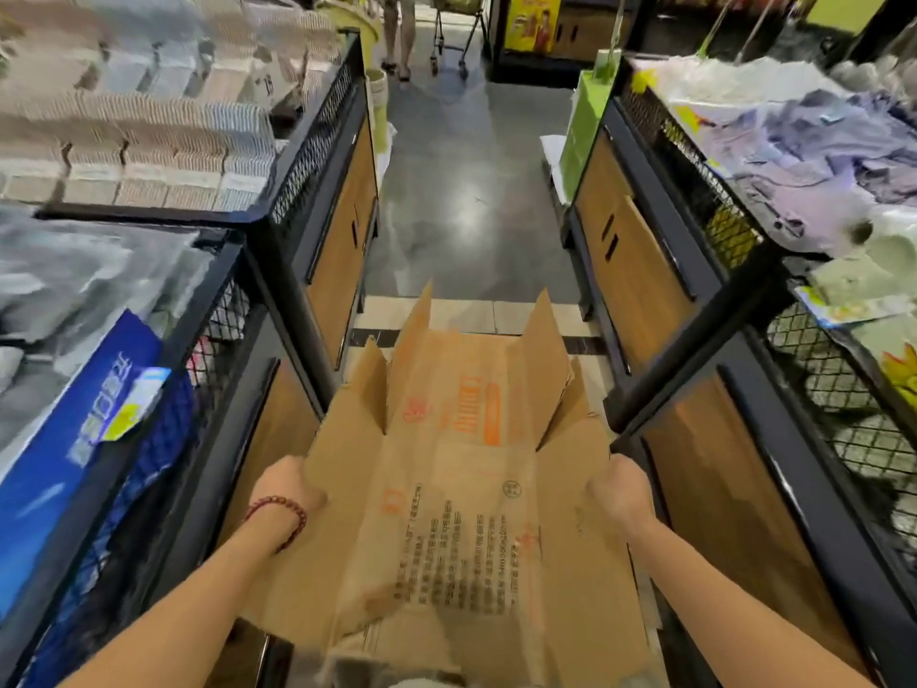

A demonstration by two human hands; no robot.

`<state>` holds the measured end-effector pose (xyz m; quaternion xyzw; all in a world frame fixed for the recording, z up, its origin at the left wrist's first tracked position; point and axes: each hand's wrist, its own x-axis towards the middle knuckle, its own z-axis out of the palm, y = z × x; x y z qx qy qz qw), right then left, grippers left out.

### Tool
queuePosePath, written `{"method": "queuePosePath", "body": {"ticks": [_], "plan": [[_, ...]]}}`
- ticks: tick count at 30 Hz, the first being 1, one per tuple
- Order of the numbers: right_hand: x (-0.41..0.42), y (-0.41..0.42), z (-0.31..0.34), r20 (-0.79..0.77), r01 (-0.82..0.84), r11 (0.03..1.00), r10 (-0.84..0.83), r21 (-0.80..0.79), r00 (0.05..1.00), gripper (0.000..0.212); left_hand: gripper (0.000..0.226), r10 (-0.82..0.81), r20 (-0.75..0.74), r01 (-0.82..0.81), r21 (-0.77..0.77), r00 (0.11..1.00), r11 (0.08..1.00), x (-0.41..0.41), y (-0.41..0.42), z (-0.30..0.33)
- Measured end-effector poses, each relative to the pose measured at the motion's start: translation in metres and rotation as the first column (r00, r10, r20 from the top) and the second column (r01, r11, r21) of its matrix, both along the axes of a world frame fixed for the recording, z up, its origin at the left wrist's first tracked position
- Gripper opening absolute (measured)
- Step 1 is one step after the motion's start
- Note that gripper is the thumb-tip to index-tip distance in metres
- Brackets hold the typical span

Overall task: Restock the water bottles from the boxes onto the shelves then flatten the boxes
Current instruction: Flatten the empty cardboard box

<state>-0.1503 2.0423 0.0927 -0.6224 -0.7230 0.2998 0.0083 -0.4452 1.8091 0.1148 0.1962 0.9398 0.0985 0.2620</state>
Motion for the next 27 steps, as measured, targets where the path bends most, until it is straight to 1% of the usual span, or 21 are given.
{"method": "queuePosePath", "body": {"ticks": [3, 6, 8, 13, 17, 22, 24, 27], "plan": [[-0.026, 0.025, -0.006, -0.017, 0.008, 1.000, -0.008, -0.005, 1.000, 0.006, 0.018, 0.007, 0.022, -0.007, 0.002, 1.000, 1.000, -0.031, 0.027, -0.005], [-0.049, 0.054, -0.016, -0.029, 0.011, 1.000, -0.012, -0.021, 1.000, 0.005, 0.016, 0.017, 0.029, -0.017, 0.006, 0.999, 1.000, -0.058, 0.056, -0.013], [-0.063, 0.076, -0.024, -0.029, 0.006, 0.999, -0.008, -0.053, 1.000, 0.006, 0.015, 0.016, 0.035, -0.015, -0.015, 0.999, 1.000, -0.072, 0.078, -0.019], [-0.111, 0.142, -0.044, -0.107, -0.007, 0.994, -0.004, -0.105, 0.994, 0.009, 0.017, 0.064, 0.047, -0.062, -0.045, 0.997, 0.997, -0.107, 0.140, -0.044], [-0.151, 0.200, -0.068, -0.118, 0.030, 0.985, -0.050, -0.168, 0.992, 0.012, 0.012, 0.127, 0.054, -0.124, -0.053, 0.990, 0.991, -0.132, 0.200, -0.073], [-0.214, 0.272, -0.112, -0.130, -0.011, 0.990, -0.008, -0.142, 0.992, 0.009, 0.007, 0.169, 0.053, -0.166, -0.056, 0.984, 0.984, -0.189, 0.266, -0.131], [-0.239, 0.295, -0.140, -0.164, -0.001, 0.989, -0.023, -0.147, 0.986, 0.013, 0.009, 0.190, 0.037, -0.188, -0.052, 0.981, 0.981, -0.213, 0.287, -0.163], [-0.272, 0.324, -0.203, -0.207, 0.011, 0.990, -0.041, -0.144, 0.977, 0.023, 0.012, 0.244, 0.036, -0.243, -0.035, 0.969, 0.969, -0.246, 0.309, -0.228]]}}
